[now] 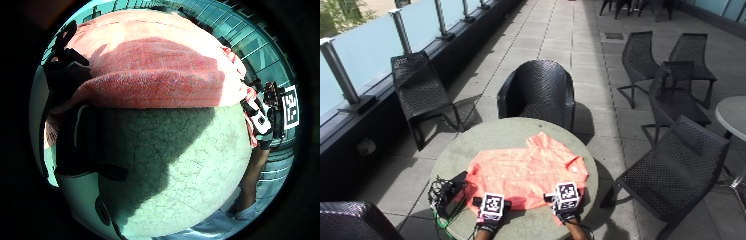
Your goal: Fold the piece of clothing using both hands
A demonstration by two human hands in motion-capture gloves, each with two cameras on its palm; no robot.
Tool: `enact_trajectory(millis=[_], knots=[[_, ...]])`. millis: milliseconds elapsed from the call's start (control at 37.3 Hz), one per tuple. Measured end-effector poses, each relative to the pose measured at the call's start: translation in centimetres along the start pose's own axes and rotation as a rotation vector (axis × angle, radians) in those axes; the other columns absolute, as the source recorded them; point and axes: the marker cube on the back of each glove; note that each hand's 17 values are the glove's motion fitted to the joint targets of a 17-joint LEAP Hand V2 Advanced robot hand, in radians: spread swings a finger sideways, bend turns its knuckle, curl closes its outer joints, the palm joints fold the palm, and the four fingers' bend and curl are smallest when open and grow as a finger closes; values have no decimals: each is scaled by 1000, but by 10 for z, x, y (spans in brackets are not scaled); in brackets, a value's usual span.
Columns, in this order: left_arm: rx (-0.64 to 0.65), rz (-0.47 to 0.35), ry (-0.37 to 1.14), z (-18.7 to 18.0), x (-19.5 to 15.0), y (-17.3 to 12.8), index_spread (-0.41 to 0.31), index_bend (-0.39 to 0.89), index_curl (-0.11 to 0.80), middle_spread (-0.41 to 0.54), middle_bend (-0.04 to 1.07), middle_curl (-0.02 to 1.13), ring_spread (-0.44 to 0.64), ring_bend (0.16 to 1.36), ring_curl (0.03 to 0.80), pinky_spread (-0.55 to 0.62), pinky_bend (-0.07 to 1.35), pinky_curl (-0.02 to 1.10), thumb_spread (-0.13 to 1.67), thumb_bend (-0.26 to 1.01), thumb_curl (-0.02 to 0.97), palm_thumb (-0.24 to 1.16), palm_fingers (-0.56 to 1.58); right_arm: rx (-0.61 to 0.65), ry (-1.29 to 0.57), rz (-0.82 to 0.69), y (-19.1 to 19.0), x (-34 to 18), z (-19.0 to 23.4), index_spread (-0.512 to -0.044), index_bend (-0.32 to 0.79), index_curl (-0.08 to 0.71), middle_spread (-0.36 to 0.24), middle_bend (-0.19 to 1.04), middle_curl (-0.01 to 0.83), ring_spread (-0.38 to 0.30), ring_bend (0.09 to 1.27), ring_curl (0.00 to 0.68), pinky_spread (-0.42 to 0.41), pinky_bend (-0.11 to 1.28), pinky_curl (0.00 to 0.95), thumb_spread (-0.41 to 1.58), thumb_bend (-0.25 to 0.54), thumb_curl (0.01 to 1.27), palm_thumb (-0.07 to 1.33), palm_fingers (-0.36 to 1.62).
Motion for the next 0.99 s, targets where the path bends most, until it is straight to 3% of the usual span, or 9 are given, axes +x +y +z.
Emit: enact_trajectory(millis=[80, 188, 241, 322, 402, 563, 750, 884, 991], knots=[[176, 19, -1, -12, 0, -11, -198, 302, 319, -172, 220, 342, -114, 632, 285, 31, 400, 323, 1276, 97, 296, 524, 963, 69, 44, -88, -1, 3, -5, -356, 394, 309, -170, 282, 332, -109, 458, 263, 93, 388, 287, 1185, 192, 304, 754, 841], [336, 62, 64, -34, -3, -17, -253, 304, 345, -238, 262, 373, -218, 605, 297, -75, 341, 327, 1279, 111, 312, 584, 1146, 26, -2, -198, 13, 7, -27, -337, 334, 320, -209, 279, 345, -197, 486, 284, -14, 412, 300, 1201, 233, 320, 853, 1085], [197, 102, 132, -44, -4, 8, -276, 266, 348, -281, 399, 424, -268, 621, 319, -121, 280, 328, 1284, 112, 313, 600, 1265, -70, -49, -251, 26, 11, -47, -326, 288, 330, -226, 335, 370, -235, 510, 303, -79, 423, 310, 1200, 238, 320, 878, 1240], [-31, 173, 251, -68, -7, 44, -297, 223, 356, -319, 469, 452, -318, 689, 354, -191, 269, 345, 1295, 110, 310, 614, 1352, -240, -121, -331, 41, 17, -82, -315, 261, 352, -242, 396, 399, -265, 548, 335, -140, 413, 328, 1199, 232, 314, 894, 1328], [-115, 226, 310, -101, -15, 46, -313, 186, 363, -341, 503, 478, -356, 792, 393, -242, 279, 357, 1298, 104, 307, 626, 1401, -357, -168, -378, 31, 24, -116, -309, 215, 360, -247, 439, 422, -272, 628, 372, -200, 403, 337, 1198, 226, 310, 909, 1403], [-139, 159, 207, -141, -28, -29, -329, 184, 382, -369, 568, 516, -386, 900, 447, -315, 348, 394, 1307, 96, 301, 650, 1407, -320, -127, -270, -61, 22, -148, -301, 158, 364, -245, 463, 447, -251, 759, 429, -303, 485, 369, 1211, 214, 296, 930, 1448], [-210, 33, 17, -98, -28, -132, -344, 256, 431, -373, 565, 527, -393, 880, 457, -319, 332, 413, 1312, 81, 293, 666, 1314, -358, 204, -87, -114, -5, -192, -303, 165, 373, -247, 487, 465, -240, 806, 460, -322, 568, 405, 1225, 197, 284, 945, 1414], [-282, 11, -2, -109, -25, -129, -352, 304, 462, -365, 516, 518, -396, 826, 447, -313, 313, 419, 1331, 80, 288, 687, 1281, -253, 262, -74, -163, -23, -156, -304, 184, 390, -241, 513, 477, -233, 827, 473, -318, 591, 422, 1226, 174, 270, 940, 1422], [-277, -37, 20, -97, -30, -126, -358, 317, 478, -365, 510, 516, -398, 834, 447, -296, 253, 413, 1345, 76, 282, 697, 1277, -272, 270, -7, -179, -28, -132, -305, 194, 404, -241, 527, 486, -227, 838, 481, -318, 605, 431, 1228, 162, 263, 945, 1420]])
